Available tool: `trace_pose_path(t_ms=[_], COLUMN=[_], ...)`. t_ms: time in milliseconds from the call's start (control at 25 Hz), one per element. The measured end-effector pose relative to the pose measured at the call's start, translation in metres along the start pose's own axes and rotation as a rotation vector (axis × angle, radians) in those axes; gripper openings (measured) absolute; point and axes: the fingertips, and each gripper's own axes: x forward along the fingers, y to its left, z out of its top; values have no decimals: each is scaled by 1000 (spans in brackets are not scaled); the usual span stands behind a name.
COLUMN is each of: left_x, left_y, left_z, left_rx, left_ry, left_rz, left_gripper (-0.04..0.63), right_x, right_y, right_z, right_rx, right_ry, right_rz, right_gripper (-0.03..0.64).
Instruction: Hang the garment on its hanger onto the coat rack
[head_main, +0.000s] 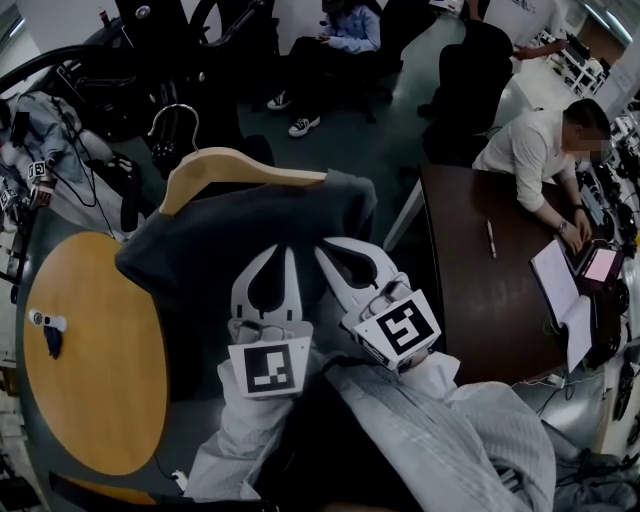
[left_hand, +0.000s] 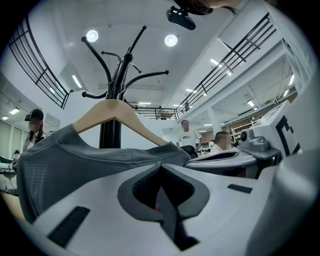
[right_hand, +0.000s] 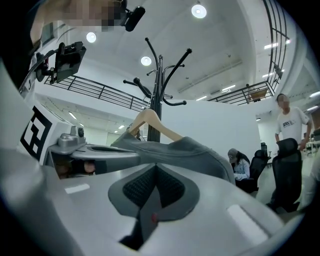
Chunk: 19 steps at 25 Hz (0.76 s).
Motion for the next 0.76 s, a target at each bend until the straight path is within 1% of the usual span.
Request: trace_pose_path(t_ms=[480,640,760], left_x=[9,8,9], left_y=[-10,-12,-14], left_z=[-3,-7,-7], left_rx=[7,12,26], left_ry=[11,17,17], left_rz=[-13,-9,-6], left_gripper=[5,5,5], right_x=[-3,-10,-16], right_y=[-8,-6,-9], right_z=[-9,-17,-22], right_rx=[-6,-12,-28], right_ry=[33,8,4], right_rz=[-9,17,15], right_gripper=[2,2,2])
